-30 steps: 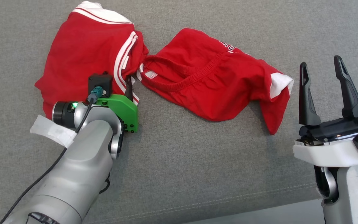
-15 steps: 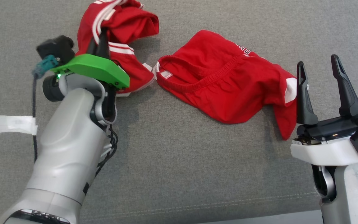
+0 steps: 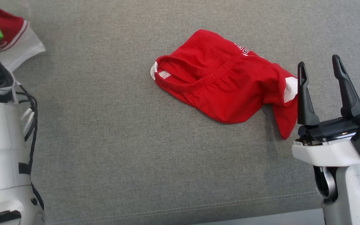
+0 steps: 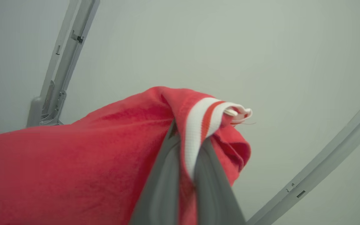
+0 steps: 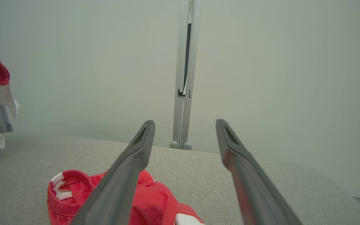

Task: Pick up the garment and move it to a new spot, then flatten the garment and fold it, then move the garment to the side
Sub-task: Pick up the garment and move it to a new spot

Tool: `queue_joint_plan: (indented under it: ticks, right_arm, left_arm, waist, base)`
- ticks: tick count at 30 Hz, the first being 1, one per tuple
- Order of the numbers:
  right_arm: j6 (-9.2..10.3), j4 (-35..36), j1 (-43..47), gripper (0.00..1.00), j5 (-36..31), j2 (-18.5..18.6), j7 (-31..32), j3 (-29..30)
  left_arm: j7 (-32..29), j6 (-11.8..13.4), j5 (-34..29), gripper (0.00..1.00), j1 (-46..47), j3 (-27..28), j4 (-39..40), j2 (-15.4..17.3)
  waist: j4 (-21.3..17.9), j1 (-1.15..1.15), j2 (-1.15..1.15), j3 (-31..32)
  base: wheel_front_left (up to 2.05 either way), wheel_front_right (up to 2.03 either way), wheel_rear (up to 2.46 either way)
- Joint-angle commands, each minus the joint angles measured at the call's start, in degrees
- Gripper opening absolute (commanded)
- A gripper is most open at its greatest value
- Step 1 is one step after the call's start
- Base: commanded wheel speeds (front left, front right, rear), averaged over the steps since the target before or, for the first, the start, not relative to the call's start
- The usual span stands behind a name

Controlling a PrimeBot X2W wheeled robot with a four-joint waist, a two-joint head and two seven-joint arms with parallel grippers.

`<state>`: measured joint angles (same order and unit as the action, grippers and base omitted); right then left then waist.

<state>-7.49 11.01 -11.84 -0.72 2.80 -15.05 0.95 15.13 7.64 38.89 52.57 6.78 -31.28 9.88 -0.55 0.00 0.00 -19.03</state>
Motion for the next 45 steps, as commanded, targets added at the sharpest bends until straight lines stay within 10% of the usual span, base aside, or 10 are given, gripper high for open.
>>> queue_joint_plan:
  ticks: [1,18,19,21,31,45]
  right_arm:
    - [0.00,0.09,-0.21,1.00,-0.41,0.17,-0.21,0.08]
    - [0.00,-0.13,-0.14,1.00,-2.19,0.17,-0.21,-1.20]
    - [0.00,-0.22,0.05,1.00,-2.14,0.17,-0.21,-1.34]
    - [0.00,-0.40,0.04,1.00,-2.11,0.17,-0.21,-1.63]
    - [0.00,-1.00,0.60,1.00,-1.41,0.17,-0.21,-2.10]
    - [0.00,-2.10,2.11,1.00,0.02,0.18,-0.21,-2.14]
  left_arm:
    - [0.02,0.30,-1.74,0.00,-1.24,3.46,0.98,-0.55]
    - [0.03,2.20,-14.30,0.00,-6.03,23.96,-7.68,-1.62]
    - [0.02,1.29,-15.39,0.52,-5.65,24.27,-9.13,-2.07]
    - [0.02,0.45,-16.37,1.00,-5.35,24.37,-10.83,-2.42]
    - [0.02,-1.47,-19.65,1.00,-5.23,24.90,-19.02,-2.05]
    - [0.02,-11.27,-25.67,1.00,-8.70,16.90,-16.17,-6.31]
  waist:
    - [-0.01,0.00,0.00,-0.22]
    - [-0.12,0.00,0.00,-0.86]
    - [0.00,0.00,0.00,-0.67]
    - [0.07,0.00,0.00,-0.39]
    - [0.26,0.00,0.00,1.34]
    - [1.90,0.00,0.00,6.50]
  base:
    - [0.00,0.00,0.00]
    - [0.00,0.00,0.00]
    - [0.00,0.00,0.00]
    - [0.00,0.00,0.00]
    - [0.00,0.00,0.00]
    - [0.00,0.00,0.00]
